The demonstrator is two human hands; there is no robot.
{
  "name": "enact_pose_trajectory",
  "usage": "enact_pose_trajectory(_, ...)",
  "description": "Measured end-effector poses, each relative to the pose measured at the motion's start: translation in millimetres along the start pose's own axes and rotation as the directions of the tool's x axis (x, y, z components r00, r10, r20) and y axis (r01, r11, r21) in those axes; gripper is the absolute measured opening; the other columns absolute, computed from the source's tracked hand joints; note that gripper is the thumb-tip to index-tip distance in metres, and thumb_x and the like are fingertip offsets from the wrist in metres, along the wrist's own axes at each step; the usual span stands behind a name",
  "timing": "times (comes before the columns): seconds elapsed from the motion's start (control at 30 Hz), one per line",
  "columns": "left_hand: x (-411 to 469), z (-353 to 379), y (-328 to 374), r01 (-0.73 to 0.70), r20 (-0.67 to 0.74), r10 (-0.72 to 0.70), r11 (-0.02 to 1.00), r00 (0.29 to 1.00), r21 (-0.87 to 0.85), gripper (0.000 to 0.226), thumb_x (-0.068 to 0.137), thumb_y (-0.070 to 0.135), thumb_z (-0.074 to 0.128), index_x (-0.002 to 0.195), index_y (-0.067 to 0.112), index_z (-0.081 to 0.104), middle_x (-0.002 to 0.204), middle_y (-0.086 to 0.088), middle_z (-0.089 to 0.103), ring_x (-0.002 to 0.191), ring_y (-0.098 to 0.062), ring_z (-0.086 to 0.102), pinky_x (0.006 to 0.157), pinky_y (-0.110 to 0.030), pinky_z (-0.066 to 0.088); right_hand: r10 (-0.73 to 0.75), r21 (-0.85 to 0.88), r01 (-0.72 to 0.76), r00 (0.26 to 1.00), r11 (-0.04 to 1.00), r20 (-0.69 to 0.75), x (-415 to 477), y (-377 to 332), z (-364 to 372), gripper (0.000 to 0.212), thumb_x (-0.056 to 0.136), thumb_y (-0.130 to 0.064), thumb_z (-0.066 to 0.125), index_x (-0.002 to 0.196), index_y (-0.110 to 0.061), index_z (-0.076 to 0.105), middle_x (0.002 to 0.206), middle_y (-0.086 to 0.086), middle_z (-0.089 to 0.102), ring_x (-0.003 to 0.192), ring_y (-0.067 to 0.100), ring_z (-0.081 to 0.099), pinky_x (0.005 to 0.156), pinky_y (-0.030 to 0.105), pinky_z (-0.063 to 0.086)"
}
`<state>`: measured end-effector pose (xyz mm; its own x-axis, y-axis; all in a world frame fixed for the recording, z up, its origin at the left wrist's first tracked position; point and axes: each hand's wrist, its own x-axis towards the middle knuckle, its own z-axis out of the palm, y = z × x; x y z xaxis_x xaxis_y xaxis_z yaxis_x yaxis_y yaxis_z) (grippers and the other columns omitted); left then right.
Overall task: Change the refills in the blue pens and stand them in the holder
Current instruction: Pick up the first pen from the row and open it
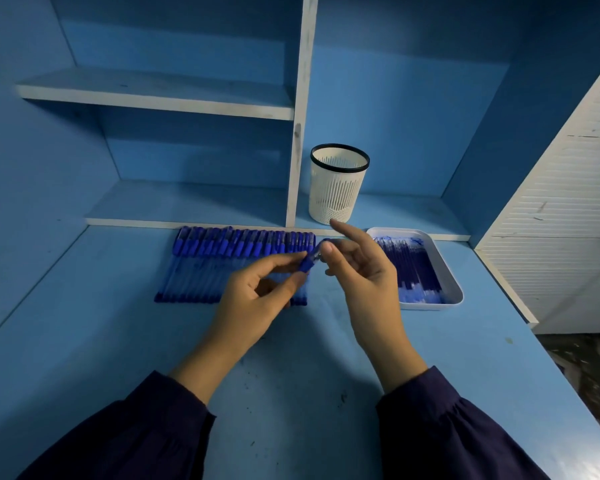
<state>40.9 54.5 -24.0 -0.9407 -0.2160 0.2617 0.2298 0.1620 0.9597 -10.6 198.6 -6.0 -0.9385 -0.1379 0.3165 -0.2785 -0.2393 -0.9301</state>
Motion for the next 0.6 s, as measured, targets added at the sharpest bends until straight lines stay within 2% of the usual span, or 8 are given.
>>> enact_pose_trajectory(0.07, -1.4, 1.4, -1.1, -0.029, 0.027, 0.027, 0.998, 0.999, 0.054, 0.025, 0.088, 0.016, 0.071, 0.108, 0.031, 0.070, 0.088, 0.017, 0.072, 0.055, 0.000, 0.051, 0.056, -0.013, 0.041, -0.045, -0.091, 0.044, 0.999, 0.995, -0.007, 1.2, 0.6, -2.3, 0.007, 0.087, -0.007, 0.067, 0.094, -0.005, 0.069, 0.075, -0.003, 0.067, 0.072, 0.008, 0.061, 0.070, 0.023, 0.051)
enact_pose_trajectory(0.13, -1.9, 3.1, -1.4, -0.031, 0.024, 0.030, 0.998, 0.999, 0.058, 0.022, 0.085, 0.020, 0.072, 0.103, 0.031, 0.071, 0.078, 0.020, 0.071, 0.050, -0.002, 0.046, 0.054, -0.014, 0.039, -0.072, -0.156, 0.068, 0.997, 0.985, -0.015, 1.8, 2.8, -4.0, 0.003, 0.087, -0.005, 0.067, 0.087, -0.003, 0.068, 0.069, -0.007, 0.065, 0.066, 0.007, 0.058, 0.067, 0.022, 0.050)
enact_pose_trajectory(0.23, -0.9, 5.1, -1.8, -0.032, 0.003, 0.032, 0.999, 0.999, 0.030, 0.021, 0.080, 0.031, 0.072, 0.099, 0.039, 0.071, 0.081, 0.004, 0.075, 0.051, -0.016, 0.044, 0.052, -0.024, 0.039, -0.097, -0.195, 0.088, 0.995, 0.977, -0.035, 0.7, 5.0, -3.5, 0.004, 0.089, -0.004, 0.065, 0.085, -0.004, 0.067, 0.069, -0.005, 0.064, 0.065, 0.007, 0.056, 0.065, 0.023, 0.050)
enact_pose_trajectory(0.33, -0.5, 6.6, -2.4, -0.051, -0.002, 0.051, 0.999, 0.999, -0.004, 0.023, 0.078, 0.032, 0.071, 0.095, 0.047, 0.073, 0.078, -0.013, 0.072, 0.047, -0.022, 0.039, 0.049, -0.021, 0.038, -0.114, -0.210, 0.101, 0.992, 0.972, -0.048, -1.2, 5.9, -0.9, 0.009, 0.091, -0.002, 0.061, 0.084, -0.005, 0.065, 0.069, -0.004, 0.062, 0.065, 0.006, 0.053, 0.065, 0.024, 0.047)
enact_pose_trajectory(0.37, 0.2, 7.1, -2.5, -0.054, -0.001, 0.054, 0.998, 0.999, -0.009, 0.024, 0.078, 0.032, 0.071, 0.094, 0.050, 0.074, 0.080, -0.014, 0.073, 0.049, -0.034, 0.041, 0.052, -0.025, 0.042, -0.121, -0.213, 0.108, 0.991, 0.971, -0.048, -1.5, 5.8, -0.6, 0.010, 0.092, -0.001, 0.060, 0.084, -0.004, 0.064, 0.069, -0.005, 0.061, 0.065, 0.006, 0.053, 0.065, 0.023, 0.047)
enact_pose_trajectory(0.43, 1.0, 7.2, -2.6, -0.064, 0.005, 0.064, 0.998, 0.998, -0.006, 0.027, 0.079, 0.032, 0.070, 0.096, 0.053, 0.073, 0.083, -0.012, 0.074, 0.055, -0.043, 0.048, 0.059, -0.033, 0.045, -0.142, -0.222, 0.129, 0.989, 0.966, -0.043, -2.0, 5.7, -0.6, 0.011, 0.093, -0.001, 0.058, 0.084, -0.003, 0.063, 0.069, -0.005, 0.059, 0.066, 0.006, 0.052, 0.064, 0.023, 0.046)
enact_pose_trajectory(0.53, 1.3, 5.9, -3.6, -0.060, 0.000, 0.060, 0.998, 0.998, 0.012, 0.026, 0.081, 0.024, 0.071, 0.098, 0.044, 0.074, 0.082, -0.004, 0.076, 0.052, -0.030, 0.049, 0.054, -0.027, 0.044, -0.166, -0.235, 0.151, 0.985, 0.960, -0.041, -3.1, 6.9, -0.4, 0.011, 0.093, -0.001, 0.058, 0.084, -0.004, 0.063, 0.068, 0.005, 0.059, 0.066, 0.010, 0.051, 0.063, 0.032, 0.045)
enact_pose_trajectory(0.6, 1.5, 5.0, -5.6, -0.061, 0.006, 0.061, 0.998, 0.998, 0.016, 0.028, 0.084, 0.015, 0.070, 0.102, 0.036, 0.072, 0.085, 0.000, 0.076, 0.058, -0.030, 0.058, 0.059, -0.025, 0.049, -0.178, -0.245, 0.164, 0.984, 0.956, -0.035, -3.7, 7.7, 0.0, 0.011, 0.094, -0.002, 0.058, 0.084, -0.003, 0.063, 0.071, 0.008, 0.060, 0.067, 0.011, 0.051, 0.064, 0.034, 0.045)
